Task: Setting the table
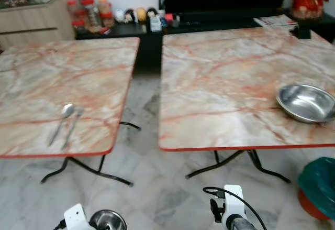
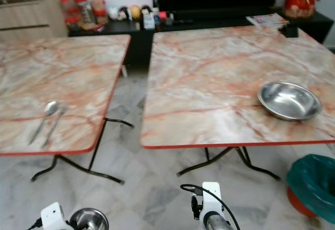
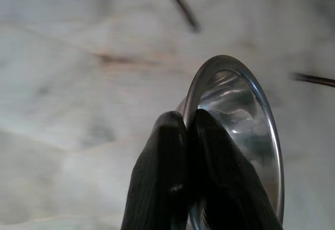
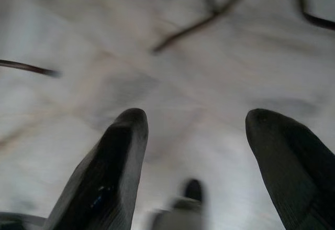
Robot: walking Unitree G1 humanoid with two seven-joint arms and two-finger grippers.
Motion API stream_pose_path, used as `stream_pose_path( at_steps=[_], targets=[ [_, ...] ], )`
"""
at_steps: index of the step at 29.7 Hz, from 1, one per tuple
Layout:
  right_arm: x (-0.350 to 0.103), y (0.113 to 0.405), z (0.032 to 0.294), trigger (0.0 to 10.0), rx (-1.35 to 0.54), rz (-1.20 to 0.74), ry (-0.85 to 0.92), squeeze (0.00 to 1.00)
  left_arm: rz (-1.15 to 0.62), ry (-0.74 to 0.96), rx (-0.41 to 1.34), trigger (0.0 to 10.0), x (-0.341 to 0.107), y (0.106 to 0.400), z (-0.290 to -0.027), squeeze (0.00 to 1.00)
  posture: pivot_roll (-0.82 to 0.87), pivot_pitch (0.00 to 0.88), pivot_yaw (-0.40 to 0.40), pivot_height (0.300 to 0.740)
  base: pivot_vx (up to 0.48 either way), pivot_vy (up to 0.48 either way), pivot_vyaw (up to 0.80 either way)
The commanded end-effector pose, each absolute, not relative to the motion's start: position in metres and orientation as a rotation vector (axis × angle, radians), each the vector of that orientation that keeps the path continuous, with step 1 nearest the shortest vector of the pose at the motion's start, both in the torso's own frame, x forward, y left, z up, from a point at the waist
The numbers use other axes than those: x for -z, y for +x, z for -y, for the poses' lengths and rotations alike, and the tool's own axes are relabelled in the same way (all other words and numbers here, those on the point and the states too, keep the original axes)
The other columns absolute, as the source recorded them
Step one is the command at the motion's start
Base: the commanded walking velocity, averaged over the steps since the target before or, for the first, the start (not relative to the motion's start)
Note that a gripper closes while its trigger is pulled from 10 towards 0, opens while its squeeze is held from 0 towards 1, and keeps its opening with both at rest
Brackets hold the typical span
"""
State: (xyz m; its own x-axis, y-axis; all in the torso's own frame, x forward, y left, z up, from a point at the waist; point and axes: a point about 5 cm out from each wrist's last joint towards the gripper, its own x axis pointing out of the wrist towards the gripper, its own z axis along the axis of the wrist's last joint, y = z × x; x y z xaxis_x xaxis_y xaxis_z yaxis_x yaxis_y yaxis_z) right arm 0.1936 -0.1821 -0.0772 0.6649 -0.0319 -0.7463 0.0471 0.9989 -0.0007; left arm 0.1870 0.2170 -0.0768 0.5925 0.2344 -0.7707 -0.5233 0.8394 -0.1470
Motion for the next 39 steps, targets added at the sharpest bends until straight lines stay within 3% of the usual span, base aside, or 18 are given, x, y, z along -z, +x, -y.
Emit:
stream_pose_path(
  at_steps=[1,15,32,39],
  targets=[
    [0.074,0.1998,0.1812,10.0,0.052,-0.825,0.037,0.0,-0.837,-0.366,-0.448,10.0,0.0779,0.1836,-0.2198,0.0,-0.01,0.0,0.06,0.723,0.292,-0.368,0.0],
    [0.073,0.2016,0.1843,10.0,0.067,-0.827,0.032,0.0,-0.84,-0.371,-0.44,10.0,0.0805,0.1769,-0.2213,0.0,-0.01,0.0,0.054,0.723,0.302,-0.364,0.0],
    [0.0762,0.1975,0.181,10.0,0.068,-0.857,0.038,0.0,-0.824,-0.386,-0.461,10.0,0.0793,0.177,-0.2255,0.0,0.01,0.0,0.05,0.723,0.297,-0.364,-0.65],
    [0.0767,0.1974,0.1772,10.0,0.059,-0.86,0.044,0.0,-0.83,-0.387,-0.473,10.0,0.0805,0.1738,-0.2271,0.0,0.01,0.01,0.051,0.723,0.0,-0.128,-0.57]
  ],
)
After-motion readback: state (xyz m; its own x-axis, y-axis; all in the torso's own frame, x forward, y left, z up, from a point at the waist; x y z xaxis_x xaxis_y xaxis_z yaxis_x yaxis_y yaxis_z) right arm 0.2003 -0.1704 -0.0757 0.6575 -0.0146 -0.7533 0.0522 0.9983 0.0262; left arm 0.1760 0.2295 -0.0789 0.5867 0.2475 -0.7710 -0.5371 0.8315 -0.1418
